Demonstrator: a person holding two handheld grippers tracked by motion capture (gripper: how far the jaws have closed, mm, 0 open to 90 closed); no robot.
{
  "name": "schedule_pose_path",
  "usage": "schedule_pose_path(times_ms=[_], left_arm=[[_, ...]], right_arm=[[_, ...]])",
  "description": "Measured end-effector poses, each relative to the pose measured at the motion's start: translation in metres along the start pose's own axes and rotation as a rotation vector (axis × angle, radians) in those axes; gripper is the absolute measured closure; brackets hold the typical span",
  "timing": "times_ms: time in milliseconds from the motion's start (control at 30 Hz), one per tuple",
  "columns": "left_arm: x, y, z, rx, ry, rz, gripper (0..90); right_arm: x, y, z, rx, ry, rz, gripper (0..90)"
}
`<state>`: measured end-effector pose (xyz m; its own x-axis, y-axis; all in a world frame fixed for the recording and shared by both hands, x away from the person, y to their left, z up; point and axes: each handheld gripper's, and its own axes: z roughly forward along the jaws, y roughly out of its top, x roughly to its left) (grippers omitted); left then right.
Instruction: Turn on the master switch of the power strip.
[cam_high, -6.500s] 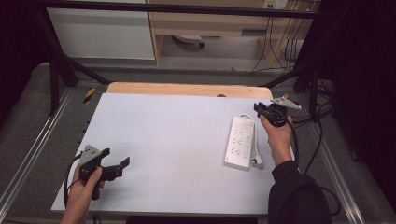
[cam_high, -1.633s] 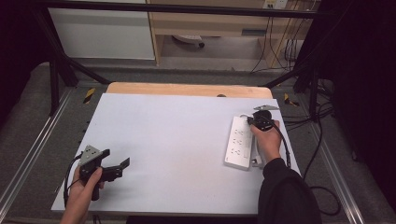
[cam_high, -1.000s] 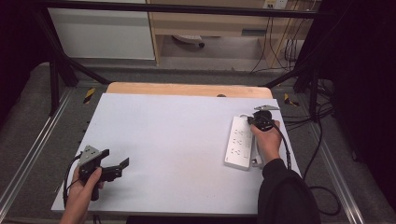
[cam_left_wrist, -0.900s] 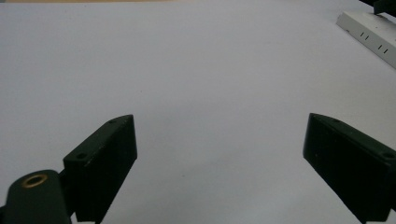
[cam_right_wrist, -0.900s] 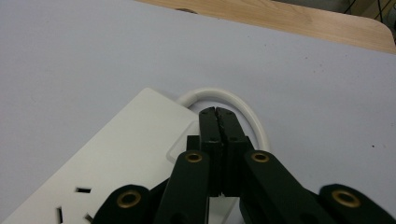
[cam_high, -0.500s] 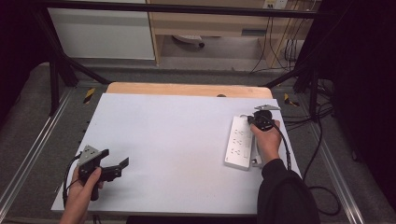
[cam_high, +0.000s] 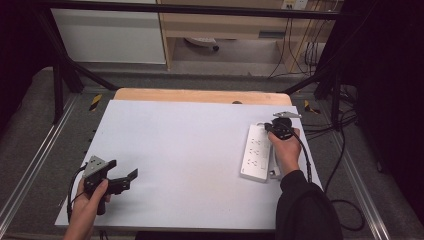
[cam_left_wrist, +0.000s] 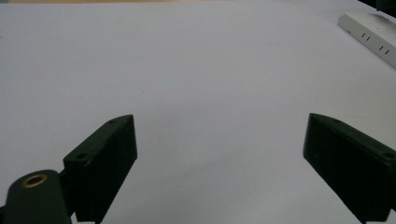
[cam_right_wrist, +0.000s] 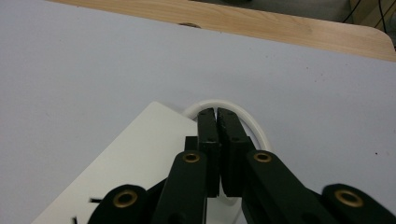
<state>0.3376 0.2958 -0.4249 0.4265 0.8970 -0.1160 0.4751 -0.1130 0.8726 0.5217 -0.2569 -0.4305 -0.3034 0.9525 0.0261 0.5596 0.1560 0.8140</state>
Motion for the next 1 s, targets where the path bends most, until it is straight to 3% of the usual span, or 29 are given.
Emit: schedule_pose_path(times_ms=[233,367,500,800,1000], left_arm=[[0.000,0.000,0.000,0.000,0.001,0.002,9.8],[0.000,0.000,0.000,0.001,0.001,0.002,9.7],[0.001,0.000,0.000,0.001,0.004,0.000,9.7],[0.001,0.000,0.000,0.003,0.004,0.000,9.8],[0.001,0.000,0.000,0.003,0.005,0.000,9.7]], right_arm=[[-0.001,0.001,-0.001,-0.014,0.010,0.016,88.1],[-0.001,0.003,-0.004,-0.048,0.037,0.070,86.8],[0.002,0.005,-0.006,-0.065,0.043,0.071,84.6],[0.003,0.010,-0.011,-0.085,0.073,0.085,69.7],[0.005,0.013,-0.014,-0.071,0.078,0.090,51.2]])
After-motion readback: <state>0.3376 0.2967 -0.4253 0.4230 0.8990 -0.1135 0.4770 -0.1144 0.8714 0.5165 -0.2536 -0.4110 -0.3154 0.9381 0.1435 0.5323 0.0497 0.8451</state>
